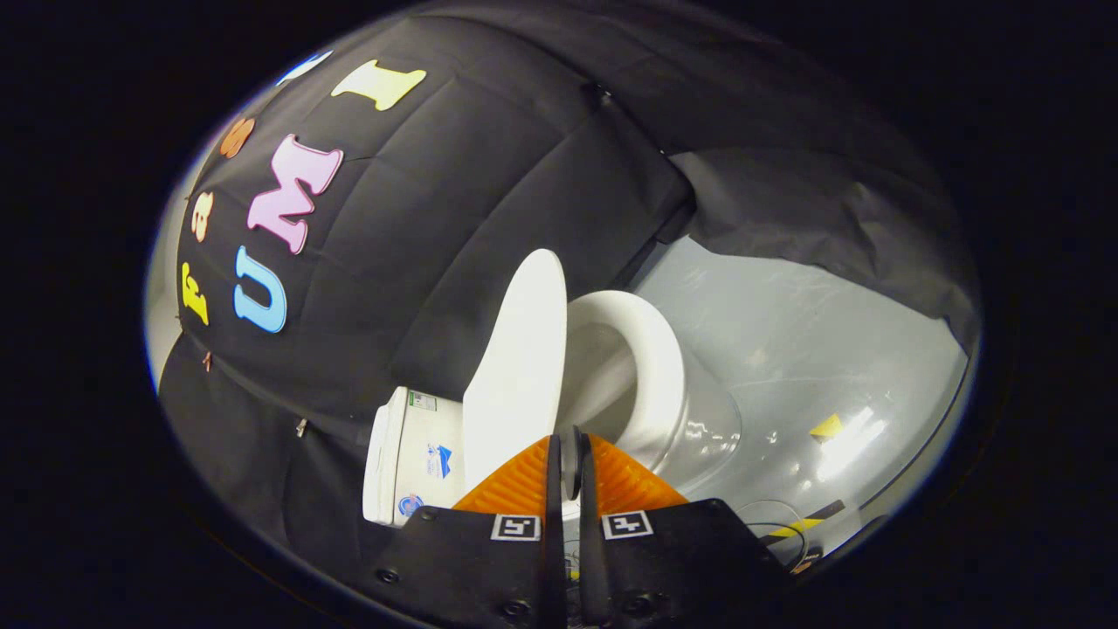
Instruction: Open the toilet lid.
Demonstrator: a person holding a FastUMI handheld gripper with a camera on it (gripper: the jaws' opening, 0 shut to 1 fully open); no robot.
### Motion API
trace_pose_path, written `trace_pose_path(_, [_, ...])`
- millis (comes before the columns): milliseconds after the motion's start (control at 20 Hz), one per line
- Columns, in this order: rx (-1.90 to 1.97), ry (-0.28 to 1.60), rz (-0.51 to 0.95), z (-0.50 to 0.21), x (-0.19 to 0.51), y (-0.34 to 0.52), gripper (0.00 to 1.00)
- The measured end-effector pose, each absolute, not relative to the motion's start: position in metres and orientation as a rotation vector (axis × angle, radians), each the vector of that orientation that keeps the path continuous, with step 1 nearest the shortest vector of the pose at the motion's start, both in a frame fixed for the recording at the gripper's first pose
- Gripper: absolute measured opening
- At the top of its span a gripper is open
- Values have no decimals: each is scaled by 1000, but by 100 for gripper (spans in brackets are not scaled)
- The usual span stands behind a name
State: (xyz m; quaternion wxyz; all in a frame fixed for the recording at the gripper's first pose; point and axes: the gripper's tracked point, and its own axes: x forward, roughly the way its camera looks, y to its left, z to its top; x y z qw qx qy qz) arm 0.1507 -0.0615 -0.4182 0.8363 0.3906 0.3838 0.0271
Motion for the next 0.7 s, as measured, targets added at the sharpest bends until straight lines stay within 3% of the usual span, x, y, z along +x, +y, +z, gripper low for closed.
trace_pose_path(700, [419,712,16,-277,155,50,12])
